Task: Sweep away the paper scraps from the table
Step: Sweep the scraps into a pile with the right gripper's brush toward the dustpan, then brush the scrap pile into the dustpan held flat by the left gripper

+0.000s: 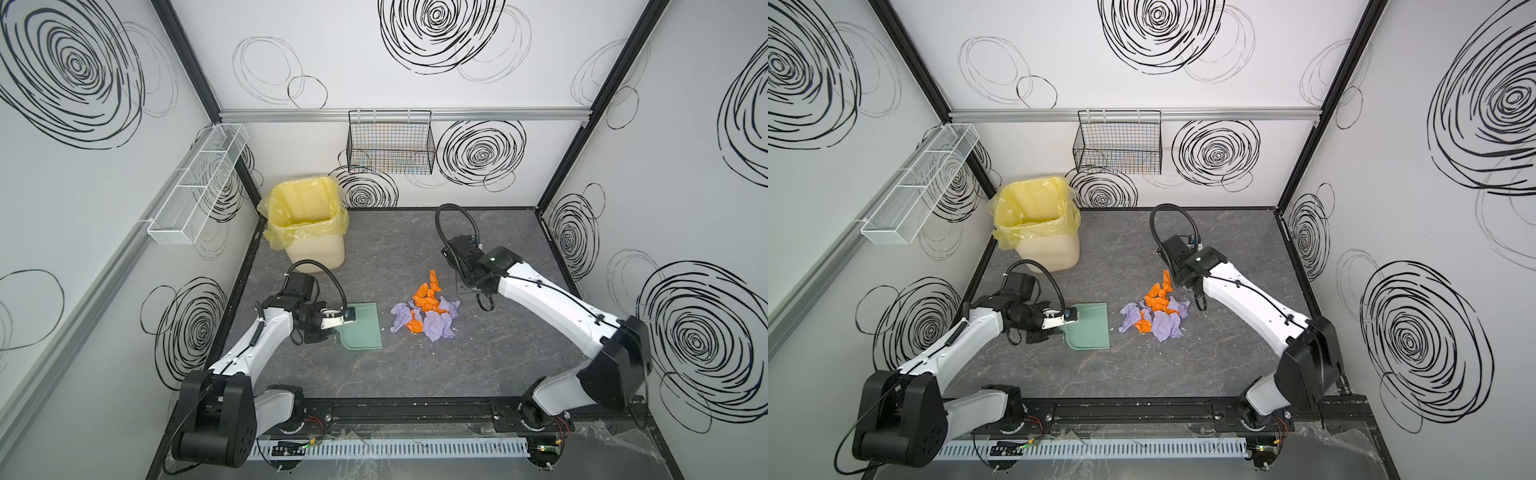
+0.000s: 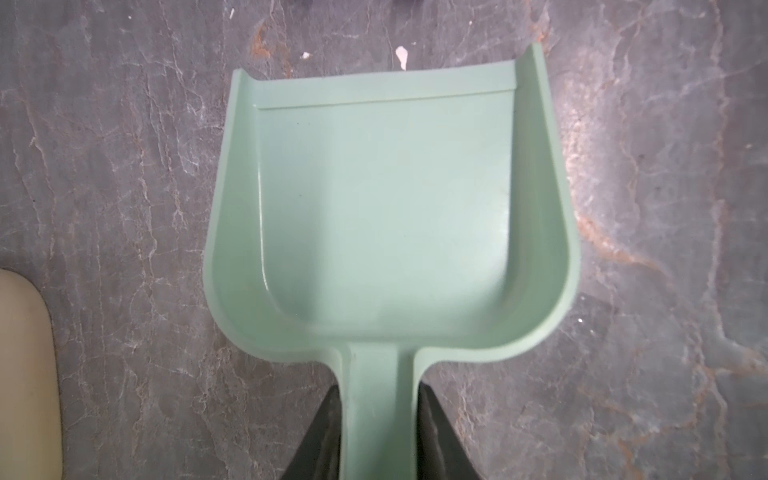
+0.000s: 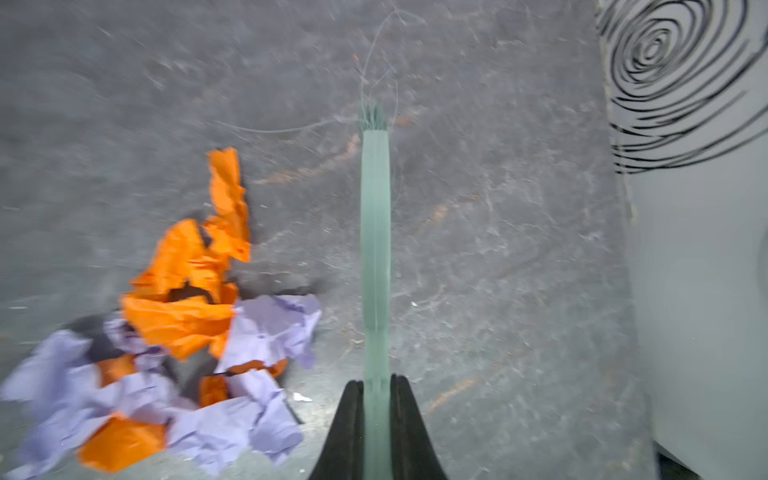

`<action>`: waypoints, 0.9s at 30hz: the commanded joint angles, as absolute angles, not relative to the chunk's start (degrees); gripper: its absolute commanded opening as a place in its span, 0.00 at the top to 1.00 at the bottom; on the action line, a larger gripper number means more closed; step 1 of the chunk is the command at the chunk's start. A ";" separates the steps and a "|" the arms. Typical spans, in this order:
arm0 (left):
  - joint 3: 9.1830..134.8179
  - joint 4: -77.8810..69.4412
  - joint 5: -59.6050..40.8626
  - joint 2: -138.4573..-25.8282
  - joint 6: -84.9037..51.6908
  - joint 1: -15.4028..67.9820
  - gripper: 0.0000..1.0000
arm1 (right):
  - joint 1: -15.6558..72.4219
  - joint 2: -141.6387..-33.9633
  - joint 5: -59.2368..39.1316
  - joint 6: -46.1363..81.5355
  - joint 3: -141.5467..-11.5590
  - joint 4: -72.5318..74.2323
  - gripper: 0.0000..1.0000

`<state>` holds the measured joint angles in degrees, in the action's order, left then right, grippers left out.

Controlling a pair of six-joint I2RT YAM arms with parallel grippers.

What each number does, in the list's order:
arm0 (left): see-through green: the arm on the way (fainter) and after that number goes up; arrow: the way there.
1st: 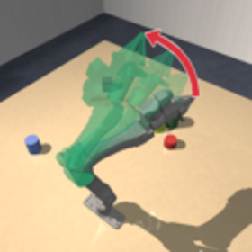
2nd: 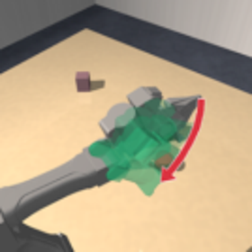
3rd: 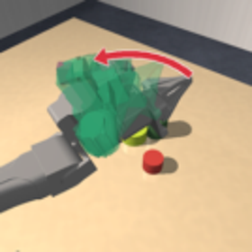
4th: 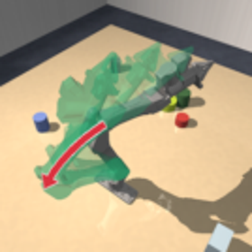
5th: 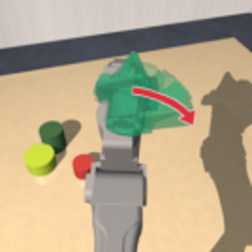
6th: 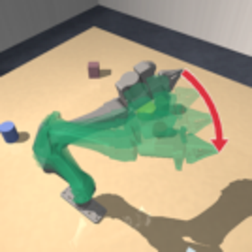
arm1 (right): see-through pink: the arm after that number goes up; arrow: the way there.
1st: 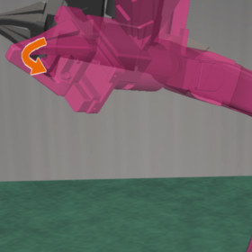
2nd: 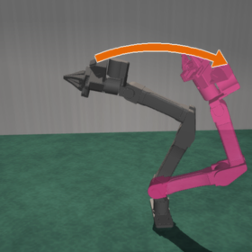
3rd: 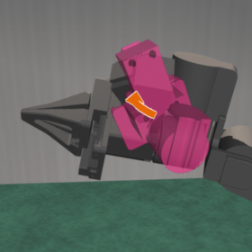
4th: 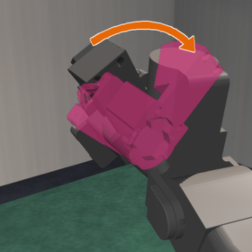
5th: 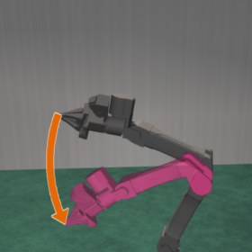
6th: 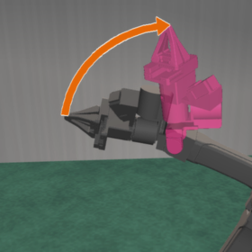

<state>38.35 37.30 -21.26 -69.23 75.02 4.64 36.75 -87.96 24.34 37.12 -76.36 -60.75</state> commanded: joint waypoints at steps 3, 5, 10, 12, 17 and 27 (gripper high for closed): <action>37.53 32.31 -18.16 -70.35 69.97 8.26 1.00 | 38.58 -94.47 33.84 40.77 -77.83 -72.15 1.00; 37.53 31.33 -17.55 -71.38 69.27 9.15 1.00 | 39.80 -95.72 33.30 41.21 -77.37 -72.14 1.00; 38.15 29.78 -17.15 -74.06 68.00 11.14 1.00 | 43.47 -97.18 30.51 43.09 -77.34 -71.88 1.00; 38.23 28.71 -16.58 -74.81 67.14 12.24 1.00 | 45.49 -97.63 28.77 43.40 -77.60 -71.32 1.00; 38.92 27.60 -15.87 -75.71 65.32 15.19 1.00 | 49.64 -97.98 24.34 44.11 -78.38 -69.29 1.00; 38.76 25.52 -16.07 -77.63 62.50 18.54 1.00 | 56.57 -98.48 17.93 45.15 -81.62 -65.17 1.00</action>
